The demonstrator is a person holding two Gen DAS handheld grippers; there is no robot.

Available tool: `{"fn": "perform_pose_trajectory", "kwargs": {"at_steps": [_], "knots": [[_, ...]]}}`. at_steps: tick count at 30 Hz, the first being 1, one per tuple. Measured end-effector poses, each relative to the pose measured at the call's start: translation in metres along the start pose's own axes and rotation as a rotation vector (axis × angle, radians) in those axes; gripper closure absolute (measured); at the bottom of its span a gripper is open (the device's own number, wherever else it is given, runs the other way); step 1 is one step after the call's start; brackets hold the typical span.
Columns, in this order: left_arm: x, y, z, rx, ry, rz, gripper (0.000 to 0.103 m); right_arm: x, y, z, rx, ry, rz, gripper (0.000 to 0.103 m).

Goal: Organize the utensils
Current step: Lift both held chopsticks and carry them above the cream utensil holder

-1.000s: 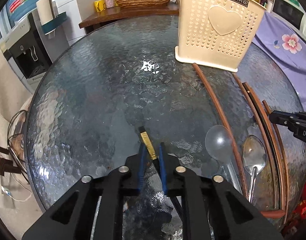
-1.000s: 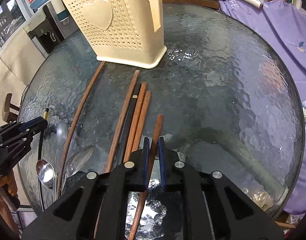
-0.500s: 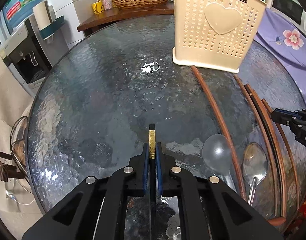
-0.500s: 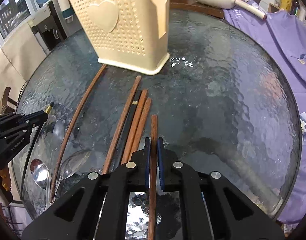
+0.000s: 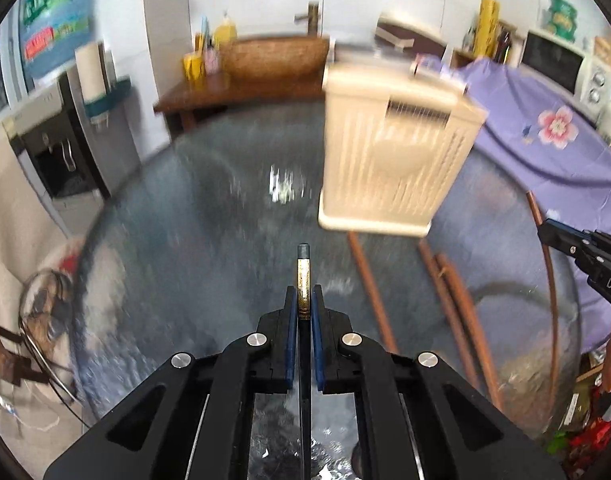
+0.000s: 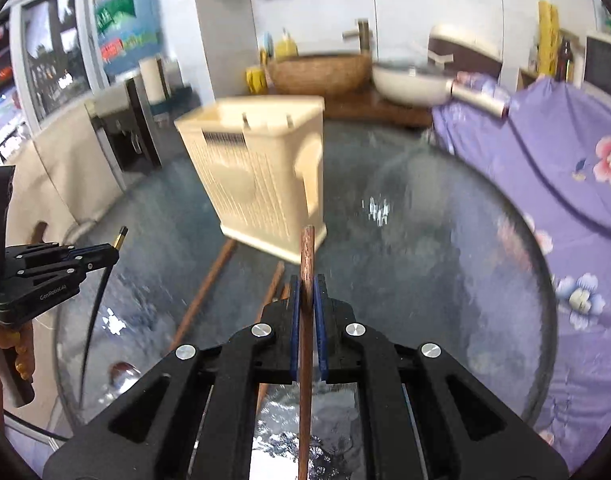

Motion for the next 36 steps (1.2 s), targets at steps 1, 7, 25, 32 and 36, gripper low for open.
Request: {"fn": "perform_pose_trajectory", "kwargs": {"at_steps": [1, 7, 25, 32, 36], "knots": [[-0.009, 0.0, -0.011, -0.002, 0.034, 0.002, 0.096, -0.005, -0.001, -0.006, -0.001, 0.02, -0.006, 0.095], [-0.047, 0.006, -0.054, -0.019, 0.159, 0.022, 0.096, -0.05, -0.007, -0.05, -0.032, 0.154, -0.042, 0.095], [-0.064, 0.005, -0.099, -0.014, 0.245, 0.013, 0.096, -0.065, -0.021, -0.088, -0.048, 0.195, -0.073, 0.096], [-0.073, 0.011, -0.152, -0.016, 0.279, 0.036, 0.096, -0.062, -0.029, -0.14, -0.026, 0.214, -0.105, 0.096], [-0.084, 0.016, -0.203, -0.02, 0.334, 0.026, 0.096, -0.062, -0.035, -0.188, -0.016, 0.248, -0.107, 0.096]]}}
Point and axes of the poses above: each gripper's, at about its wrist camera, not at the fingertips, and x roughly the way its jaws point, y to its right, z to its underside, the point moved 7 cm from there along x, roughly the way its jaws point, and after that the axes turned 15 degrees about y, right-handed, at the moved point
